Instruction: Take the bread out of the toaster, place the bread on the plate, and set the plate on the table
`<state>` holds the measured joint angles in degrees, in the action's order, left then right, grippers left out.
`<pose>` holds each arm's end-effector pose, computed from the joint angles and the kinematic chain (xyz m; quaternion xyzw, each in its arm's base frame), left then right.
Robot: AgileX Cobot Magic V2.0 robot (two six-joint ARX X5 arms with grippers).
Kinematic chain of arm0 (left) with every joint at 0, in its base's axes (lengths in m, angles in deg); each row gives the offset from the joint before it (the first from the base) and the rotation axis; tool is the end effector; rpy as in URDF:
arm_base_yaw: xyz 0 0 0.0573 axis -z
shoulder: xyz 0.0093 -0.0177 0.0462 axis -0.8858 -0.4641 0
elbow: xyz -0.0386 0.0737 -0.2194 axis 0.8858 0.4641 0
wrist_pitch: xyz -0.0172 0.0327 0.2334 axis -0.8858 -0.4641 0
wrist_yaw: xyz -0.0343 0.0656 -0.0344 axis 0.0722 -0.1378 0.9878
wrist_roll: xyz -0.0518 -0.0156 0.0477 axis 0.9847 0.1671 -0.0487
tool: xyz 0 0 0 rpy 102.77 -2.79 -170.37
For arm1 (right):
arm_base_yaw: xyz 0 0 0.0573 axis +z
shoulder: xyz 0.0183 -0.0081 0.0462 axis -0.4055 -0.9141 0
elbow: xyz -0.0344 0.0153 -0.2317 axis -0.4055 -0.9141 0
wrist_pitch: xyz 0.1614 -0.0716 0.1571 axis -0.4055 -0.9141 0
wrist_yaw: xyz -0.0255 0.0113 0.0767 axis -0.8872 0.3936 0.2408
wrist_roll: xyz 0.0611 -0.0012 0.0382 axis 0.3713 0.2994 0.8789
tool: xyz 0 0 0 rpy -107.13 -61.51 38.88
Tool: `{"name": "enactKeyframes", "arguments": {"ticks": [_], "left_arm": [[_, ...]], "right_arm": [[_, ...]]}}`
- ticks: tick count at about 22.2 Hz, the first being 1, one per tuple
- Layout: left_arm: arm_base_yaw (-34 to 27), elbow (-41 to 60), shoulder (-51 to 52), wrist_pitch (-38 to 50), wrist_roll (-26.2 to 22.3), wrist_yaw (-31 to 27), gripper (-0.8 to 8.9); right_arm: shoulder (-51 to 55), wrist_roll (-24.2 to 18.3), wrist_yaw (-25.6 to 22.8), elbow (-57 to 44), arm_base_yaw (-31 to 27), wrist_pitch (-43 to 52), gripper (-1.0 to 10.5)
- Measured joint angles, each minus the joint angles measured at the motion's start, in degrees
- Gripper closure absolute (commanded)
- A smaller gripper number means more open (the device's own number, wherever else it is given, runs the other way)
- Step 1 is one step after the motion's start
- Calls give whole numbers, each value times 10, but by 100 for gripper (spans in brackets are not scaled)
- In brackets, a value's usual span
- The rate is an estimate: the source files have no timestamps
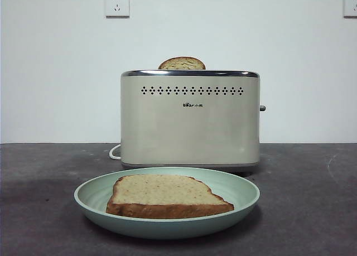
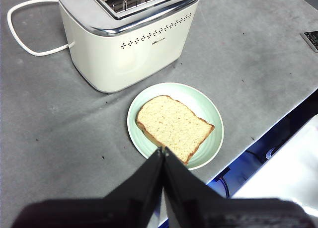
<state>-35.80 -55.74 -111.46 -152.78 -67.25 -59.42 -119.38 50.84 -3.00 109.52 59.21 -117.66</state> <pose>0.0980 -0.0623 0.3487 0.0282 0.3226 -0.3113 0.8935 0.0793 0.0819 0.2811 -0.0264 0.4438 0.4196 0.7914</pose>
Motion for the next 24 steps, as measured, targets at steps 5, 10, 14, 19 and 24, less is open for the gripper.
{"name": "enactKeyframes", "arguments": {"ticks": [5,10,14,19,24], "left_arm": [[0,0,0,0,0,0,818],[0,0,0,8,0,-2,818],[1,0,-1,16,-5,-7,818],[-7,0,0,152,-35,-13,818],[-79,11,15,345,-73,41,817]], "right_arm": [[0,0,0,0,0,0,945],[0,0,0,0,0,0,945],[0,0,0,0,0,0,945],[0,0,0,0,0,0,945],[0,0,0,0,0,0,945]]}}
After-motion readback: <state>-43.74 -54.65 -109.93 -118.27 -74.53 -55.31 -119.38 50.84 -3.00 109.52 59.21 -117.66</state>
